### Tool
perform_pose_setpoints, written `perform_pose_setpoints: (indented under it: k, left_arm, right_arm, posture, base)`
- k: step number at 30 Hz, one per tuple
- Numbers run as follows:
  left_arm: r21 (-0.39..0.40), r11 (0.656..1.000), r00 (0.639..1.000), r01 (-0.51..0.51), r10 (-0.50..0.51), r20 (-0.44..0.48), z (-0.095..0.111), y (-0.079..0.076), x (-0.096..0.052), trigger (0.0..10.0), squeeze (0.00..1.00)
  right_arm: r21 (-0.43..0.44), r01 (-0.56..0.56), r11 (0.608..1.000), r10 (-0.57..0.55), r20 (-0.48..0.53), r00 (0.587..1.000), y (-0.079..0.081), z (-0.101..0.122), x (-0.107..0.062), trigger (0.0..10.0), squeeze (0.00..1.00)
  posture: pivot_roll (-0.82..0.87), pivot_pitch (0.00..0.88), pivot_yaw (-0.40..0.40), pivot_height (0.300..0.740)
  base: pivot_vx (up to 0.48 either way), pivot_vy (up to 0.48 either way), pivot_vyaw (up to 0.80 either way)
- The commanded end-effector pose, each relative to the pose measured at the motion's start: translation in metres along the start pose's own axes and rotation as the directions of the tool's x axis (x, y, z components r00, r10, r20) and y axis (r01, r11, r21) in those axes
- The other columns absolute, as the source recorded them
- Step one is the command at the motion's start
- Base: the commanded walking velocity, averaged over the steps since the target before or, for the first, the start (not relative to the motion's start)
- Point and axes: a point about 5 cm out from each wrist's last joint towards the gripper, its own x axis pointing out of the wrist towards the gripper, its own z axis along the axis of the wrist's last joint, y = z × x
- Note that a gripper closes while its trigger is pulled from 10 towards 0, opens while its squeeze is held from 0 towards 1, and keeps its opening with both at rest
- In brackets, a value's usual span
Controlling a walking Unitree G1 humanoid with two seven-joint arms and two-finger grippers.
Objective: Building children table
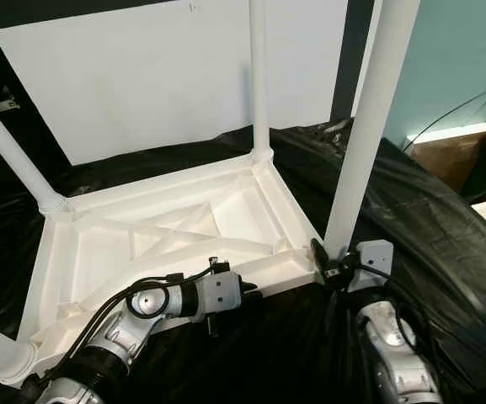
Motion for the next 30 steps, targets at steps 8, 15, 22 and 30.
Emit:
perform_pose_setpoints:
  k: [8,15,22,30]
  left_arm:
    - [-0.225,0.951,0.948,0.213,-0.257,-0.188,-0.049,-0.057,0.002,10.0,0.0]
    - [-0.223,0.952,0.949,0.209,-0.252,-0.189,-0.05,-0.057,0.002,10.0,0.0]
    - [-0.221,0.952,0.949,0.21,-0.253,-0.189,-0.05,-0.056,0.003,10.0,0.0]
    - [-0.222,0.951,0.948,0.216,-0.259,-0.186,-0.05,-0.056,0.003,10.0,0.0]
  right_arm:
    - [-0.037,0.165,0.986,-0.165,-0.014,0.986,-0.014,0.004,0.004,3.7,0.0]
    - [-0.052,-0.076,0.996,0.076,-0.002,0.997,0.0,0.01,0.012,10.0,1.0]
    - [-0.14,-0.19,0.972,0.192,0.004,0.981,-0.005,0.017,0.018,10.0,1.0]
    - [-0.296,-0.513,0.806,0.52,-0.062,0.852,-0.019,0.031,0.025,10.0,0.0]
  posture:
    - [-0.01,0.0,0.014,0.74]
    - [-0.02,0.0,0.013,0.74]
    - [-0.02,0.0,0.015,0.74]
    - [-0.03,0.0,0.02,0.74]
  base:
    - [0.0,0.0,0.0]
    - [0.0,0.0,0.0]
    - [0.0,0.0,0.0]
    - [0.0,0.0,0.0]
